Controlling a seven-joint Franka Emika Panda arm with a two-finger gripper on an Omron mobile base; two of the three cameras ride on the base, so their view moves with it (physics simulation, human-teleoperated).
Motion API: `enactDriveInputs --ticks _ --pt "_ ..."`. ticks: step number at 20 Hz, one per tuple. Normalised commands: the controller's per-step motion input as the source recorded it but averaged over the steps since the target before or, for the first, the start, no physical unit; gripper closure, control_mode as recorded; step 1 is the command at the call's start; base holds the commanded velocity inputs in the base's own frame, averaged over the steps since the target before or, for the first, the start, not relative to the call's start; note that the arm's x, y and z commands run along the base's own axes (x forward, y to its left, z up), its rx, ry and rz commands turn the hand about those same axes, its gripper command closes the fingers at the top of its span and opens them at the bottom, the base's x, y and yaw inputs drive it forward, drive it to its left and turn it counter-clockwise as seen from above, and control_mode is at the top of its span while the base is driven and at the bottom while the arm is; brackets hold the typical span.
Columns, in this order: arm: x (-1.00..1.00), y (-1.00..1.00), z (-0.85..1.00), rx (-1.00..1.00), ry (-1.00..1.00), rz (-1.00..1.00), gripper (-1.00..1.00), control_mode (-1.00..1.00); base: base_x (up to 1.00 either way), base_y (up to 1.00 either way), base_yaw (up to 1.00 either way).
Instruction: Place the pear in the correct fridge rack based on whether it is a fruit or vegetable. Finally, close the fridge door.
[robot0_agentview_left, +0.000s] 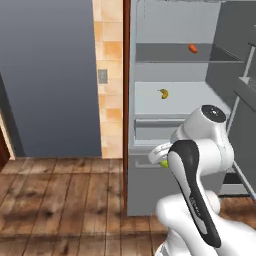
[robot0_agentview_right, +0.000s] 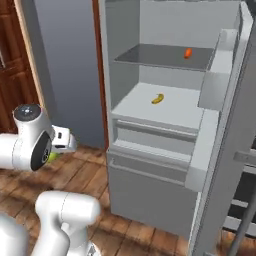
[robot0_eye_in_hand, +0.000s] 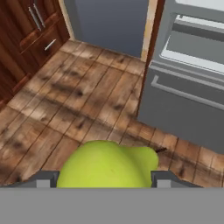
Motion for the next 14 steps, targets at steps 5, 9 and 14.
enactDriveInputs --ticks 5,9,14 --pt "0.00 0.00 0.00 0.00 0.00 0.00 1.00 1.00 0.92 0.23 -0.62" --pt "0.00 0.00 0.00 0.00 0.00 0.00 1.00 1.00 1.00 -0.16 -0.46" --pt "0.00 0.00 0.00 0.00 0.00 0.00 1.00 1.00 1.00 -0.09 -0.39"
